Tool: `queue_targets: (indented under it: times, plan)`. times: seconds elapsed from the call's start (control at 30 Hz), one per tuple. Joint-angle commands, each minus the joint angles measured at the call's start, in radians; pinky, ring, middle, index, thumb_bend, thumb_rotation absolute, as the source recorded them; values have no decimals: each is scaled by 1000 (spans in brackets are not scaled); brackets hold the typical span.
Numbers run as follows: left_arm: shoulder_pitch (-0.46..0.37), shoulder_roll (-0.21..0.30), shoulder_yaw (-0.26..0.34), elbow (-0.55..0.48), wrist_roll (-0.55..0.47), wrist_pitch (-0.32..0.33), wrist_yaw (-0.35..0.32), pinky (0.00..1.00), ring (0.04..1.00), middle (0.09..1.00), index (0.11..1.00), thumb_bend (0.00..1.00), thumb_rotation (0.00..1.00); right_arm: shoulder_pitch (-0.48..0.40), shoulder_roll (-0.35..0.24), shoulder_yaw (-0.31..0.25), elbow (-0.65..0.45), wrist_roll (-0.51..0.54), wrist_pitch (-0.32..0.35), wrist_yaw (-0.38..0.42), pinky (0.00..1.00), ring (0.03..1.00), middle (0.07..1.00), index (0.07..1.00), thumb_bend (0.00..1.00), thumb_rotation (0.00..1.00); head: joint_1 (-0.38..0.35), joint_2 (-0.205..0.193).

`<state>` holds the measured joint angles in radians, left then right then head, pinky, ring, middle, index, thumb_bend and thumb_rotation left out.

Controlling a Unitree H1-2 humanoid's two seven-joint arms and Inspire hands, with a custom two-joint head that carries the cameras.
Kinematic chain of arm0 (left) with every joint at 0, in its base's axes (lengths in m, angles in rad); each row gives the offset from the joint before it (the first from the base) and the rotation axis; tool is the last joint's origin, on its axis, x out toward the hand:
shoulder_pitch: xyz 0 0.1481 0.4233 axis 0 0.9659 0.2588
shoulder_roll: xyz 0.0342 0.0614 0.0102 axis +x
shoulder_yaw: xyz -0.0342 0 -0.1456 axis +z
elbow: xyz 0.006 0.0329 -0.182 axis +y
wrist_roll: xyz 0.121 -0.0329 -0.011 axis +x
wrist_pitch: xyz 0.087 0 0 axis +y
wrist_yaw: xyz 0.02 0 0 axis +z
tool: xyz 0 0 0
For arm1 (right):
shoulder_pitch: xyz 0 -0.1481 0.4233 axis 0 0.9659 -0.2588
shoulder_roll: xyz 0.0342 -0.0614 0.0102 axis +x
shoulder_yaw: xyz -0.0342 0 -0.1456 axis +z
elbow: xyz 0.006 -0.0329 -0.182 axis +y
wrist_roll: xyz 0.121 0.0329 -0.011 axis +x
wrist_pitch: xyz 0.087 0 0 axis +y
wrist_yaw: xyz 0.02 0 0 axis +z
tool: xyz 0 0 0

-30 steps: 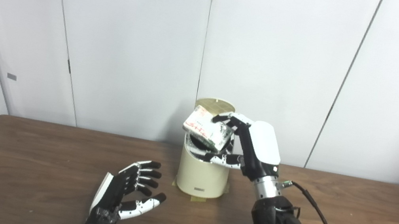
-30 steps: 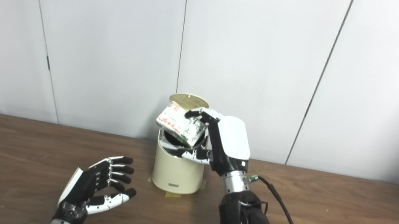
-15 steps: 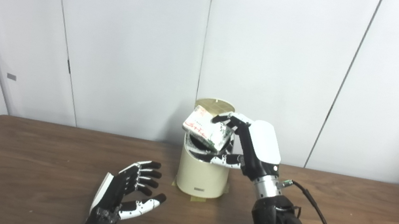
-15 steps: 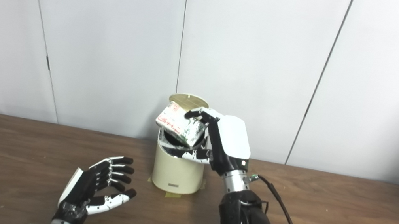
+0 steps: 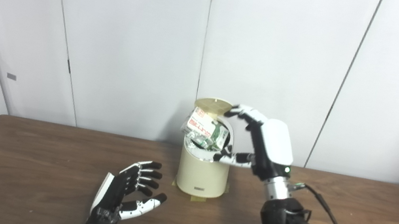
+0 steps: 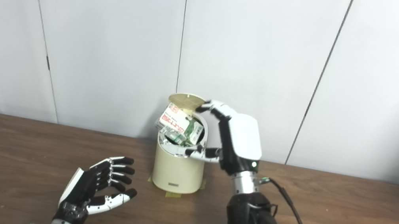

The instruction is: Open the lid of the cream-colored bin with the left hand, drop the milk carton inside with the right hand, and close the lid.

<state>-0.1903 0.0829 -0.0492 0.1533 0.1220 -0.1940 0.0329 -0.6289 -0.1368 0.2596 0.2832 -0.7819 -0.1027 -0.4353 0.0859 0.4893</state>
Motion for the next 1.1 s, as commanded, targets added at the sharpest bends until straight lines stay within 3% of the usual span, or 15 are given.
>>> queue_targets:
  times: [0.0, 0.4, 0.77, 0.87, 1.07]
  plan:
    - [32, -5, -10, 8, 24, -11, 4, 537, 612, 673, 727, 628, 46, -21, -20, -17, -50, -2, 1, -1, 507, 718, 764, 636, 699, 0, 0, 1]
    - [32, -1, -8, 3, 22, -7, 1, 530, 609, 670, 722, 628, 45, 11, -44, -49, -100, -3, -2, 8, 532, 696, 743, 633, 715, 0, -2, 8]
    - [35, 6, -8, 3, 21, -9, -1, 536, 612, 672, 725, 626, 44, 32, -42, -55, -111, -5, 6, 15, 485, 659, 716, 607, 745, 0, -8, 6]
    - [35, 8, -8, 2, 19, -7, -4, 548, 616, 674, 726, 629, 56, 42, -36, -66, -122, 26, 14, 40, 497, 664, 728, 618, 733, 0, -8, 3]
    - [36, 11, -5, 11, 6, -25, -10, 553, 617, 674, 725, 630, 62, 79, 1, -119, -180, 237, 25, 170, 467, 618, 737, 649, 749, 18, -13, -6]
